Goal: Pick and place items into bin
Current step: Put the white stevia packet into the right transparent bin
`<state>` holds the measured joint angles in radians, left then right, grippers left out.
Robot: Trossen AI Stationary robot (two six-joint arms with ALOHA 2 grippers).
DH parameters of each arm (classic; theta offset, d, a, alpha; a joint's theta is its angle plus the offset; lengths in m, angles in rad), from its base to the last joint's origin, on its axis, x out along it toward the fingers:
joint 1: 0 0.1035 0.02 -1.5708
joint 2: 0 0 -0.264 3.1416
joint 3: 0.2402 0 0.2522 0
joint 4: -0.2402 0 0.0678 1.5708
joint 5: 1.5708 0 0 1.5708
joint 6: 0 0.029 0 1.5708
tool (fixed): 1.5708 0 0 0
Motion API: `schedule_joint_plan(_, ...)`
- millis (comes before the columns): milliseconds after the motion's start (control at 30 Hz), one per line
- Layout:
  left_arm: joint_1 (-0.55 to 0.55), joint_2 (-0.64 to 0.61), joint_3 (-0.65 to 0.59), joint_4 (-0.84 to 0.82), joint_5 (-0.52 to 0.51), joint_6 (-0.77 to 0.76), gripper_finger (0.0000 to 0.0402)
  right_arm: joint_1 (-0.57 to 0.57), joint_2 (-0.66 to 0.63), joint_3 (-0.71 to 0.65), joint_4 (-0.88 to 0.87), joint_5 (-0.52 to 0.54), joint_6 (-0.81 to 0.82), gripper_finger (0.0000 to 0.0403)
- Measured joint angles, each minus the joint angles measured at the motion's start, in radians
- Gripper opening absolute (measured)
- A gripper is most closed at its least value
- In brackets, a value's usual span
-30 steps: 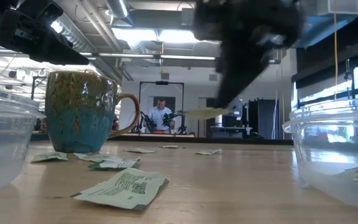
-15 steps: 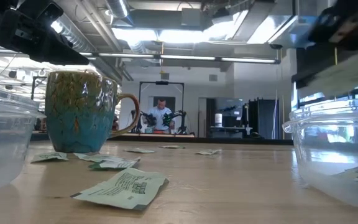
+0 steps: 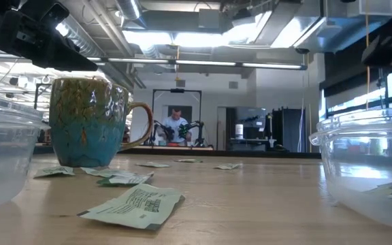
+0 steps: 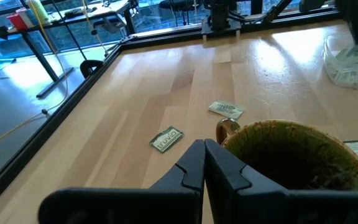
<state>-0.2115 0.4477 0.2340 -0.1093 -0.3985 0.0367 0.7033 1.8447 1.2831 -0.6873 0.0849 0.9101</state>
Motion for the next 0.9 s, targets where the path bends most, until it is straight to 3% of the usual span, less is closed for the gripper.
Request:
schedule_joint_plan(233, 0.0, 0.0, 0.0, 0.028, 0.056, 0.0, 0.001, 0.0, 0.001, 0.001, -0.011, 0.001, -0.032, 0.0077)
schedule_joint_plan(367, 0.0, 0.0, 0.0, 0.09, 0.106, 0.001, 0.0027, 0.0, -0.026, 0.001, -0.062, 0.07, -0.03, 0.01)
schedule_joint_plan(700, -0.029, 0.0, 0.057, 0.104, 0.267, 0.003, 0.0096, -0.029, -0.135, 0.002, -0.205, 0.193, -0.162, 0.0105)
schedule_joint_plan(900, -0.102, 0.059, 0.075, 0.082, 0.26, 0.036, 0.0109, -0.105, -0.228, 0.002, -0.213, 0.195, -0.307, 0.0105)
